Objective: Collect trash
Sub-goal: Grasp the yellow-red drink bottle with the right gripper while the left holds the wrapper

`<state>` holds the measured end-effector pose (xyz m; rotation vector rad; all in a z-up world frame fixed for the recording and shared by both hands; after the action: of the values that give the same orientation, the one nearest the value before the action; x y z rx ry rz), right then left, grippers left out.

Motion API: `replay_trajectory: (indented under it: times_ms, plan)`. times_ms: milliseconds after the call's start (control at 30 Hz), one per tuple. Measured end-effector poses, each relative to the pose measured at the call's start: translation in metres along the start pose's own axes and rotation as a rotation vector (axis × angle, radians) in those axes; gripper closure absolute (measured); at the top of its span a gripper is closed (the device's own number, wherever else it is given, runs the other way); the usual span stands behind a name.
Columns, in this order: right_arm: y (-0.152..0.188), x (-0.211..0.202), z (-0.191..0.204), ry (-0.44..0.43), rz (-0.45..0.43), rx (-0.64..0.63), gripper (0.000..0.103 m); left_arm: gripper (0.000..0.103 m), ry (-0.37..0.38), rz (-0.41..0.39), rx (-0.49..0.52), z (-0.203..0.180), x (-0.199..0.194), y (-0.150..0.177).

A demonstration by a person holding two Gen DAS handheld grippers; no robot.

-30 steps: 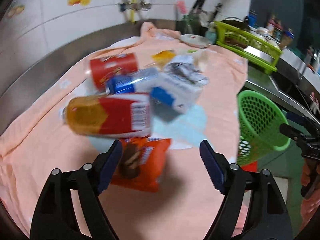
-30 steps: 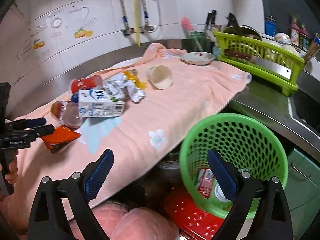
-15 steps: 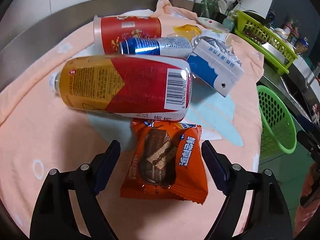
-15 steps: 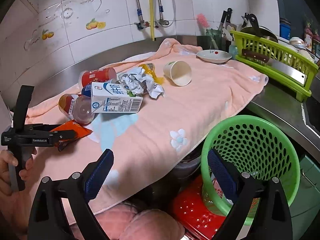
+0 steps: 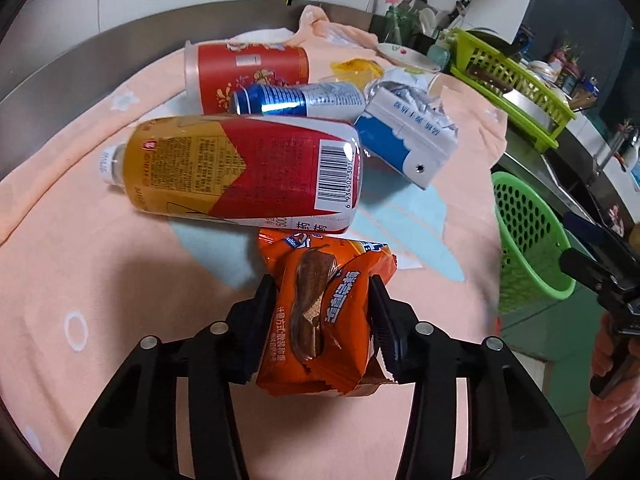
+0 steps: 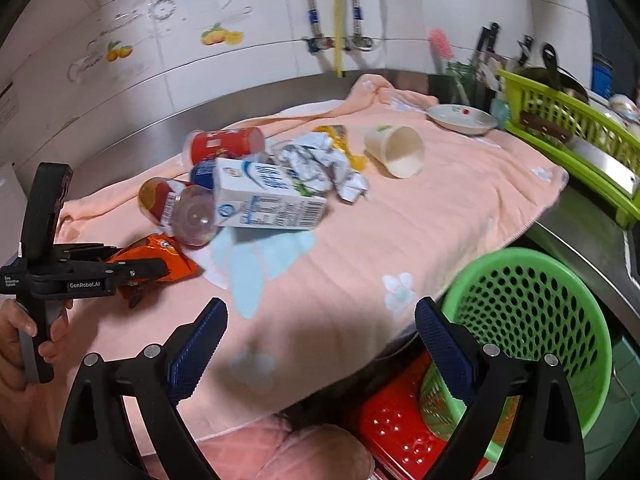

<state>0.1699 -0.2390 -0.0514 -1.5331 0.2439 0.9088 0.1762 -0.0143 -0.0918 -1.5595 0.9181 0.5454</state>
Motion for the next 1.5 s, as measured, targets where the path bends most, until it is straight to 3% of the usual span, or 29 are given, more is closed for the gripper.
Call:
replay_trajectory:
  times_ms: [333,700,1033,1333,1500]
  plan:
    - [-0.039,0.016,0.068,-0.103,-0.004,-0.195,0.011,0.060,-0.043,-0.076,-0.051,0.030,-0.050,0.011]
    - [-0.073,0.050,0.141,-0.150,0.019,-0.454,0.011,0.062,-0.119,-0.137,-0.155,0.087,-0.092,0.026]
    - [-0.084,0.092,0.197,-0.102,0.062,-0.709,0.011,0.062,-0.150,-0.152,-0.222,0.120,-0.104,0.038]
    - [-0.082,0.131,0.222,-0.024,0.085,-0.894,0.012,0.062,-0.150,-0.159,-0.247,0.133,-0.108,0.044]
    - [-0.076,0.150,0.230,-0.002,0.117,-0.940,0.019,0.062,-0.147,-0.158,-0.255,0.136,-0.108,0.046]
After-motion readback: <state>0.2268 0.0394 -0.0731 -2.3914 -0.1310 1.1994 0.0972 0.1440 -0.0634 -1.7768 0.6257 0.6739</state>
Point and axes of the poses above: each gripper's, at about its wrist camera, not at the fingertips, and x roughly the way its jaws point, z to its left, y to its underside, the point moved 5 cm from there along x, roughly the way its jaws point, and after that the axes turned 1 degree about y, right-handed, at the moved point
